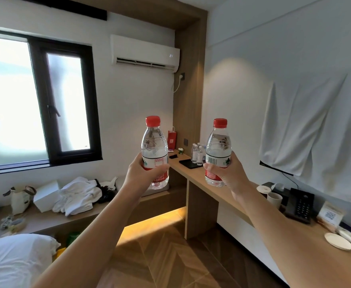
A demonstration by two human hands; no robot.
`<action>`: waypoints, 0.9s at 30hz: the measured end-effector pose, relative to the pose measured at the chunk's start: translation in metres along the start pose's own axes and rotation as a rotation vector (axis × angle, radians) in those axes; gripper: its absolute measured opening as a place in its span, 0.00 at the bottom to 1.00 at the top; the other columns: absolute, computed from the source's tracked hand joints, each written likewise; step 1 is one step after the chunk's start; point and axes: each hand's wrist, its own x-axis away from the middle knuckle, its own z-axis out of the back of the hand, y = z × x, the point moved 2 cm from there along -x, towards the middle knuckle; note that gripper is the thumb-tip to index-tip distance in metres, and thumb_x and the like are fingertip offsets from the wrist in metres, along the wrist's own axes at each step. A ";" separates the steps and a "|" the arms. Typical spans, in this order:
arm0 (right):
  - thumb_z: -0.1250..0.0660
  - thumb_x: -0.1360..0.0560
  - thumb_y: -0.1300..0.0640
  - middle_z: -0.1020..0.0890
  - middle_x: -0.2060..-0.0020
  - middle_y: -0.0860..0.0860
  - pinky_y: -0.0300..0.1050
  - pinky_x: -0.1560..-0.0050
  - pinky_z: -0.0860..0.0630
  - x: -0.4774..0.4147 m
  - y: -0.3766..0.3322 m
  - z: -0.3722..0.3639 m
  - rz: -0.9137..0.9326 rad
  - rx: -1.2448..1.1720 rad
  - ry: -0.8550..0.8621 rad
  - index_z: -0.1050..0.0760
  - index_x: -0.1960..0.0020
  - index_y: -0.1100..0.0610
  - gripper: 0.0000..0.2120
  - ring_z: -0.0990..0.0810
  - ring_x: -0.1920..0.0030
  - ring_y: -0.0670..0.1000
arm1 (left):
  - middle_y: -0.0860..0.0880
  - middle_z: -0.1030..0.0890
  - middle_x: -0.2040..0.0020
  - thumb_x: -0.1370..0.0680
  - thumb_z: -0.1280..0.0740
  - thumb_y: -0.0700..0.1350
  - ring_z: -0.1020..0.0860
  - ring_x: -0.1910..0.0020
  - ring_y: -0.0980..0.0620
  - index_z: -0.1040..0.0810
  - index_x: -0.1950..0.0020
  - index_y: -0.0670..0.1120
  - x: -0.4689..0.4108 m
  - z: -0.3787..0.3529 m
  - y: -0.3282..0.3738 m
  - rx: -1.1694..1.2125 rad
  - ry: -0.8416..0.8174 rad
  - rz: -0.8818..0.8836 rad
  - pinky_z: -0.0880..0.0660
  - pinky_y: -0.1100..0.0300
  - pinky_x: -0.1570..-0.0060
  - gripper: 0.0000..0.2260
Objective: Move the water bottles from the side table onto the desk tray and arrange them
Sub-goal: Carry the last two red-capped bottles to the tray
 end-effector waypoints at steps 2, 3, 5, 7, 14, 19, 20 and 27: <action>0.23 0.31 0.59 0.21 0.45 0.46 0.41 0.48 0.23 -0.020 0.016 0.004 0.003 -0.008 0.002 0.30 0.40 0.42 0.26 0.22 0.44 0.48 | 0.51 0.20 0.47 0.30 0.24 0.45 0.22 0.45 0.49 0.28 0.38 0.52 -0.021 -0.007 -0.011 -0.011 0.008 -0.010 0.23 0.53 0.46 0.23; 0.23 0.31 0.58 0.21 0.45 0.46 0.40 0.48 0.23 -0.031 0.024 0.007 0.006 -0.005 0.001 0.30 0.40 0.42 0.26 0.22 0.44 0.49 | 0.52 0.21 0.47 0.30 0.24 0.46 0.22 0.45 0.49 0.28 0.38 0.53 -0.033 -0.012 -0.015 -0.013 0.015 -0.017 0.24 0.54 0.47 0.23; 0.23 0.31 0.58 0.21 0.44 0.47 0.40 0.47 0.23 -0.057 0.041 0.013 0.015 0.017 -0.001 0.32 0.37 0.43 0.28 0.22 0.43 0.50 | 0.53 0.21 0.47 0.30 0.24 0.46 0.23 0.45 0.50 0.28 0.38 0.53 -0.060 -0.024 -0.024 -0.010 0.030 -0.030 0.24 0.54 0.46 0.23; 0.23 0.31 0.58 0.22 0.44 0.47 0.39 0.48 0.22 -0.085 0.057 0.019 0.017 0.045 0.003 0.33 0.36 0.43 0.29 0.22 0.43 0.50 | 0.53 0.21 0.47 0.30 0.25 0.46 0.23 0.45 0.50 0.29 0.37 0.53 -0.088 -0.038 -0.034 -0.005 0.040 -0.032 0.24 0.53 0.45 0.23; 0.23 0.31 0.57 0.22 0.44 0.46 0.33 0.52 0.23 -0.186 0.108 0.038 0.024 0.090 -0.006 0.34 0.35 0.45 0.30 0.22 0.44 0.48 | 0.53 0.21 0.47 0.30 0.24 0.44 0.22 0.46 0.51 0.29 0.40 0.55 -0.183 -0.086 -0.070 -0.001 0.032 -0.043 0.24 0.53 0.45 0.23; 0.23 0.31 0.58 0.23 0.43 0.47 0.33 0.51 0.25 -0.233 0.144 0.040 -0.007 0.090 -0.023 0.35 0.32 0.49 0.32 0.23 0.43 0.49 | 0.50 0.20 0.44 0.30 0.24 0.45 0.22 0.44 0.49 0.28 0.36 0.52 -0.224 -0.110 -0.100 0.030 0.003 -0.059 0.23 0.51 0.43 0.25; 0.24 0.31 0.59 0.23 0.42 0.48 0.35 0.48 0.25 -0.240 0.150 0.041 -0.014 0.086 -0.021 0.35 0.31 0.50 0.33 0.23 0.43 0.49 | 0.49 0.20 0.44 0.31 0.24 0.45 0.22 0.43 0.48 0.28 0.35 0.51 -0.232 -0.113 -0.105 0.027 -0.003 -0.057 0.23 0.50 0.43 0.26; 0.25 0.30 0.62 0.22 0.45 0.49 0.35 0.51 0.23 -0.293 0.194 0.035 -0.024 0.097 0.005 0.34 0.34 0.51 0.29 0.23 0.45 0.50 | 0.49 0.20 0.43 0.37 0.25 0.54 0.22 0.42 0.48 0.28 0.33 0.49 -0.296 -0.124 -0.144 -0.012 -0.025 -0.061 0.25 0.44 0.40 0.34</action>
